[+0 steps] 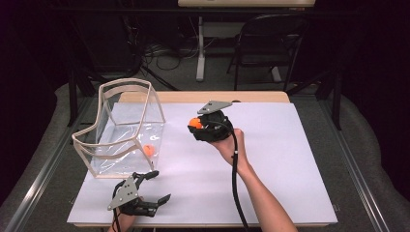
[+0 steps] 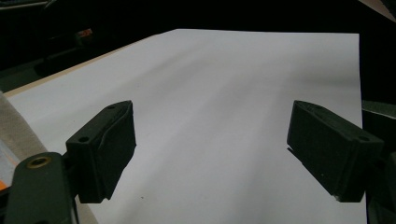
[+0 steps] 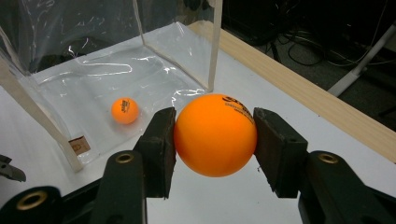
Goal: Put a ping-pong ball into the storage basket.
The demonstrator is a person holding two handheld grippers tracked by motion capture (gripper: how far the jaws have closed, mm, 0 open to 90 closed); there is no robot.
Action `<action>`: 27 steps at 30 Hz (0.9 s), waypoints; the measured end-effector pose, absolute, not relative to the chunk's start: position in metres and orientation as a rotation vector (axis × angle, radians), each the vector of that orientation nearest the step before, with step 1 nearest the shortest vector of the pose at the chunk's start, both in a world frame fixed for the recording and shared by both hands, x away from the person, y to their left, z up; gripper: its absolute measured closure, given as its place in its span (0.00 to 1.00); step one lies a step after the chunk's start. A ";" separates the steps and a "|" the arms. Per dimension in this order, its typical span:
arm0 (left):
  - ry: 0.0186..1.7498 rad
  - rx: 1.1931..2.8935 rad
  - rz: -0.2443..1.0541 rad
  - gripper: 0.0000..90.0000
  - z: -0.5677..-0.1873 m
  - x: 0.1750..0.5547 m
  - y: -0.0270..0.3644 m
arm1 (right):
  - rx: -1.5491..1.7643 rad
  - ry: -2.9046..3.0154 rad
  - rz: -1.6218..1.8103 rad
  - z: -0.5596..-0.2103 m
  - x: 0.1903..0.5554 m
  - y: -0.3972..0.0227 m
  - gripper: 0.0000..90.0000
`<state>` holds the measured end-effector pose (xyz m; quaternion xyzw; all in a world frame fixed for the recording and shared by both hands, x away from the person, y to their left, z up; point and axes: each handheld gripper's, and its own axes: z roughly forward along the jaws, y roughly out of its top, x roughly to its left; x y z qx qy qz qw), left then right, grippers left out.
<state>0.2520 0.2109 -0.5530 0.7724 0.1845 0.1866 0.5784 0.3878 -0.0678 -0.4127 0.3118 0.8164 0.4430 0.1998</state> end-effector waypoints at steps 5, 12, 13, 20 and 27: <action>0.431 1.807 0.437 0.17 -0.553 0.252 0.211 | 0.863 2.284 1.246 -0.407 0.390 -0.063 0.56; 0.430 1.806 0.437 0.17 -0.553 0.252 0.211 | 0.851 2.289 1.258 -0.400 0.392 -0.058 0.56; 0.428 1.806 0.435 0.17 -0.553 0.252 0.211 | 0.853 2.290 1.262 -0.399 0.392 -0.057 0.56; 0.428 1.806 0.435 0.17 -0.553 0.252 0.210 | 0.841 2.296 1.260 -0.393 0.394 -0.053 0.56; 0.426 1.806 0.437 0.17 -0.553 0.252 0.210 | 0.838 2.295 1.270 -0.385 0.397 -0.050 0.56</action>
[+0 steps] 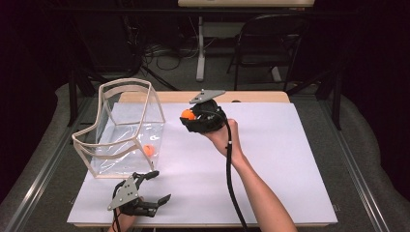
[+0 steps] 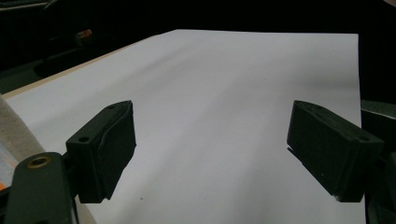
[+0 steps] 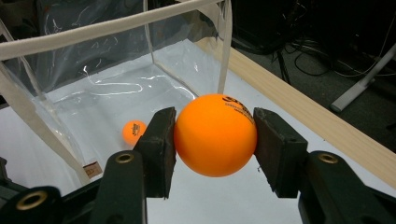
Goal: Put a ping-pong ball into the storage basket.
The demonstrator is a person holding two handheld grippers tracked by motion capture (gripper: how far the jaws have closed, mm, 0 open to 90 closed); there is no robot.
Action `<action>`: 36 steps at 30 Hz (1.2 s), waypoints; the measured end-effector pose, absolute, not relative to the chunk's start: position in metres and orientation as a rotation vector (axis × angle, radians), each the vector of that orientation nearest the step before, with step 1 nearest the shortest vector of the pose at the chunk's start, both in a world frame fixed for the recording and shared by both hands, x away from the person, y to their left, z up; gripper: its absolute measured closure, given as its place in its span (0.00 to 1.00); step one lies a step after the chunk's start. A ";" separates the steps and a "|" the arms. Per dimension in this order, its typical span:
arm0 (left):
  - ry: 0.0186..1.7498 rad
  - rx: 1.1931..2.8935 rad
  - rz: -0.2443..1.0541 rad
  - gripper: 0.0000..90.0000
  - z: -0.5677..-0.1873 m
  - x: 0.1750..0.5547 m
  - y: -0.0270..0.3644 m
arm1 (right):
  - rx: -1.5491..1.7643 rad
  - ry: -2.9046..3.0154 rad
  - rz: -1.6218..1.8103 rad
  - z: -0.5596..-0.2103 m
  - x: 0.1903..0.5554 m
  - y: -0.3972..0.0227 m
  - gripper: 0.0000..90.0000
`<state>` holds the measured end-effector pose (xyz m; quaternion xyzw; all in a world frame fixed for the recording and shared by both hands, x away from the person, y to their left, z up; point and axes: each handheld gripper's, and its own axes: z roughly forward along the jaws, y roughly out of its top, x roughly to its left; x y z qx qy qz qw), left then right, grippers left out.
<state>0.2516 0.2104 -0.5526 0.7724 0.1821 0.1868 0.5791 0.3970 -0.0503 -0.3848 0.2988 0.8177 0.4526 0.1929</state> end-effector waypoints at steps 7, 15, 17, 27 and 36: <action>0.426 1.806 0.437 0.17 -0.553 0.252 0.211 | 0.824 2.296 1.267 -0.377 0.399 -0.045 0.56; 0.428 1.804 0.441 0.17 -0.552 0.251 0.212 | 0.818 2.298 1.262 -0.372 0.403 -0.043 0.56; 0.425 1.806 0.440 0.17 -0.552 0.251 0.212 | 0.816 2.300 1.264 -0.371 0.404 -0.042 0.56; 0.430 1.800 0.435 0.17 -0.553 0.252 0.211 | 0.798 2.300 1.260 -0.362 0.407 -0.036 0.56; 0.429 1.804 0.435 0.17 -0.553 0.253 0.211 | 0.801 2.299 1.256 -0.354 0.411 -0.035 0.56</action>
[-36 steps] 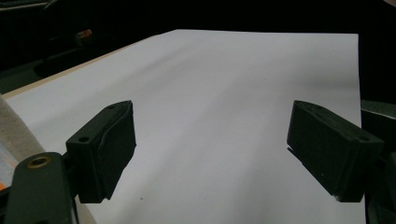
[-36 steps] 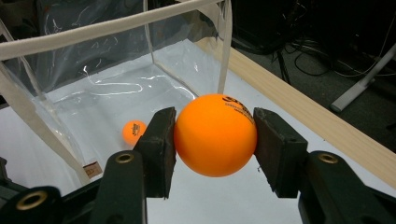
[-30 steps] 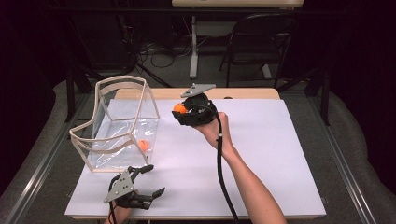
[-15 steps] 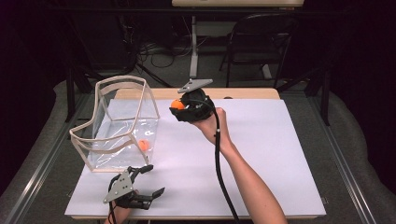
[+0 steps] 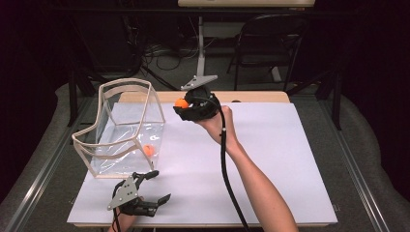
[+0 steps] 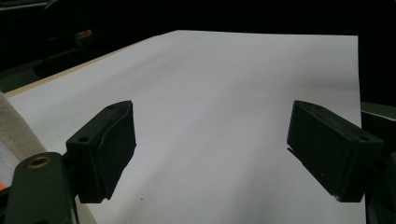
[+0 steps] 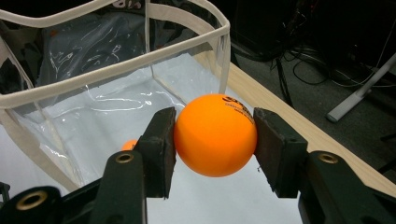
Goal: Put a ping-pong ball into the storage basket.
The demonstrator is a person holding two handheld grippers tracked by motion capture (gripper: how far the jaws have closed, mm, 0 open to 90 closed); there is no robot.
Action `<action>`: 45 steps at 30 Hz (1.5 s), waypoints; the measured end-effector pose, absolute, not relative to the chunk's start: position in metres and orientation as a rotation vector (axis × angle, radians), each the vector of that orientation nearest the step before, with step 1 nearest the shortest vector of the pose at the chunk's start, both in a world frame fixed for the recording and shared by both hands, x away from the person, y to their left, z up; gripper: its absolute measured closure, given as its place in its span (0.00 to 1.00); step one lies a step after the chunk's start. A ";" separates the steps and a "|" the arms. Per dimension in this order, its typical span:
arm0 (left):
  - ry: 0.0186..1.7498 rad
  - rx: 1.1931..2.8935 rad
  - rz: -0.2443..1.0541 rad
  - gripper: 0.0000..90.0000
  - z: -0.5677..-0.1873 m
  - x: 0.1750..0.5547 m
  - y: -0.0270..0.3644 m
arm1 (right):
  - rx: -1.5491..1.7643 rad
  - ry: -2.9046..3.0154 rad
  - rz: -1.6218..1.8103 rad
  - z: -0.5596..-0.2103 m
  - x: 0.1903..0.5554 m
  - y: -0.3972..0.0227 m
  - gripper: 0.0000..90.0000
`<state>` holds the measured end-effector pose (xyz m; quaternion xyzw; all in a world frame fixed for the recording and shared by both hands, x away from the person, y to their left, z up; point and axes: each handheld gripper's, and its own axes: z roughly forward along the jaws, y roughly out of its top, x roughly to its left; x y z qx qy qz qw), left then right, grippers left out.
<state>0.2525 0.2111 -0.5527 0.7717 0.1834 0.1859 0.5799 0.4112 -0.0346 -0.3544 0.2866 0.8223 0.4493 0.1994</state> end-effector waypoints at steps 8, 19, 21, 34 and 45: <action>0.428 1.803 0.436 0.17 -0.553 0.252 0.211 | 0.800 2.301 1.249 -0.350 0.414 -0.030 0.56; 0.427 1.803 0.434 0.17 -0.553 0.252 0.211 | 0.788 2.307 1.249 -0.345 0.417 -0.022 0.56; 0.429 1.798 0.434 0.17 -0.553 0.252 0.211 | 0.781 2.307 1.249 -0.343 0.417 -0.021 0.56; 0.426 1.804 0.433 0.17 -0.553 0.253 0.210 | 0.741 2.327 1.203 -0.338 0.418 -0.009 0.56; 0.429 1.804 0.432 0.17 -0.553 0.253 0.210 | 0.726 2.333 1.202 -0.333 0.420 0.000 0.56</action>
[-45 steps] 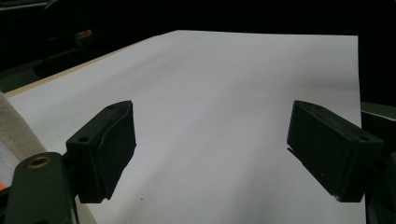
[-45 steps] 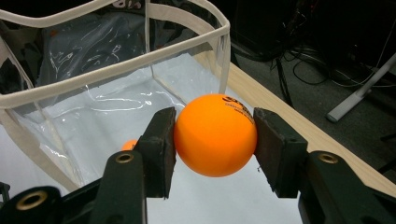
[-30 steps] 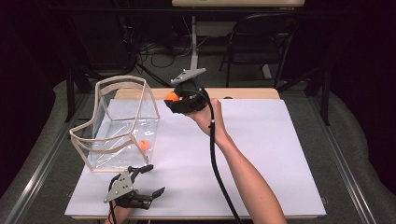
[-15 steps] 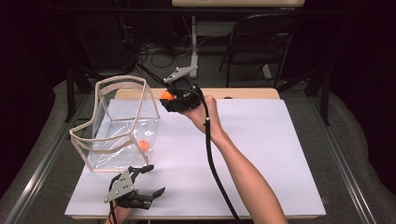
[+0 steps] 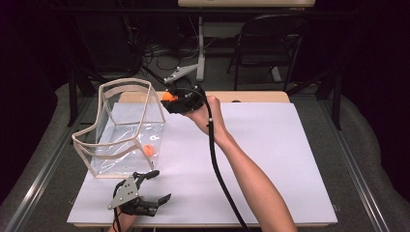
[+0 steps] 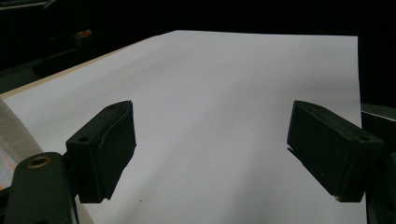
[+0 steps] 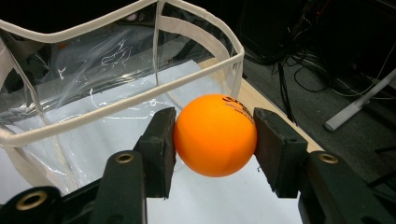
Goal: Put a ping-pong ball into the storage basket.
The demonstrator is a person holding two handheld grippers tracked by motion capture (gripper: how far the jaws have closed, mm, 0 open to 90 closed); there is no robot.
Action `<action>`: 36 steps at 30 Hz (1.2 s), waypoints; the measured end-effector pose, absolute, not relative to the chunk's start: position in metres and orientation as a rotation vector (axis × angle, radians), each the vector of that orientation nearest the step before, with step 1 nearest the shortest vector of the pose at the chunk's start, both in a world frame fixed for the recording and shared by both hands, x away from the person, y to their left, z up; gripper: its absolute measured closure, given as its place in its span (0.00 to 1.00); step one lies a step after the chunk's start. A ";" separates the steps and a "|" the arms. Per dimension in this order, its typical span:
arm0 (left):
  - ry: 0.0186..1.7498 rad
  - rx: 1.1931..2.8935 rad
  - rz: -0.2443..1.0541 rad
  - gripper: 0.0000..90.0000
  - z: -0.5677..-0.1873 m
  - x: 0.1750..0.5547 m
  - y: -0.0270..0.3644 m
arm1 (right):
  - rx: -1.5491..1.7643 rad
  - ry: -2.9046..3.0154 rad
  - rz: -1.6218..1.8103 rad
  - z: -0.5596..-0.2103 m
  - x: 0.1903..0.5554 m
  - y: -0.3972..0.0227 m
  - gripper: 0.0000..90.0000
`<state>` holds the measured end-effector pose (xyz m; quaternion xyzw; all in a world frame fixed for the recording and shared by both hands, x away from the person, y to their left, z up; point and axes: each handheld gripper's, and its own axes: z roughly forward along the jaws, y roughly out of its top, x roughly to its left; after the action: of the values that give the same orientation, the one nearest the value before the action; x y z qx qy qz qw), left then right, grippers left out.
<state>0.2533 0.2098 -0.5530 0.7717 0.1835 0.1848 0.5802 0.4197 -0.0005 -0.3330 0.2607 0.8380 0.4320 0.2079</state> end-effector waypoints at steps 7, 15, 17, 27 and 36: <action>0.424 1.805 0.430 0.17 -0.553 0.253 0.209 | 0.712 2.333 1.200 -0.330 0.419 0.004 0.56; 0.423 1.806 0.433 0.17 -0.553 0.253 0.210 | 0.703 2.338 1.202 -0.328 0.420 0.012 0.56; 0.424 1.805 0.434 0.17 -0.553 0.253 0.210 | 0.699 2.339 1.203 -0.328 0.420 0.014 0.56; 0.421 1.807 0.429 0.17 -0.552 0.253 0.209 | 0.686 2.350 1.217 -0.326 0.420 0.029 0.56; 0.427 1.803 0.432 0.17 -0.553 0.254 0.210 | 0.654 2.370 1.199 -0.324 0.418 0.041 0.56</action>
<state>0.2535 0.2098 -0.5529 0.7714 0.1825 0.1847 0.5809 0.4180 0.0407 -0.3242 0.2341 0.8486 0.4294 0.2018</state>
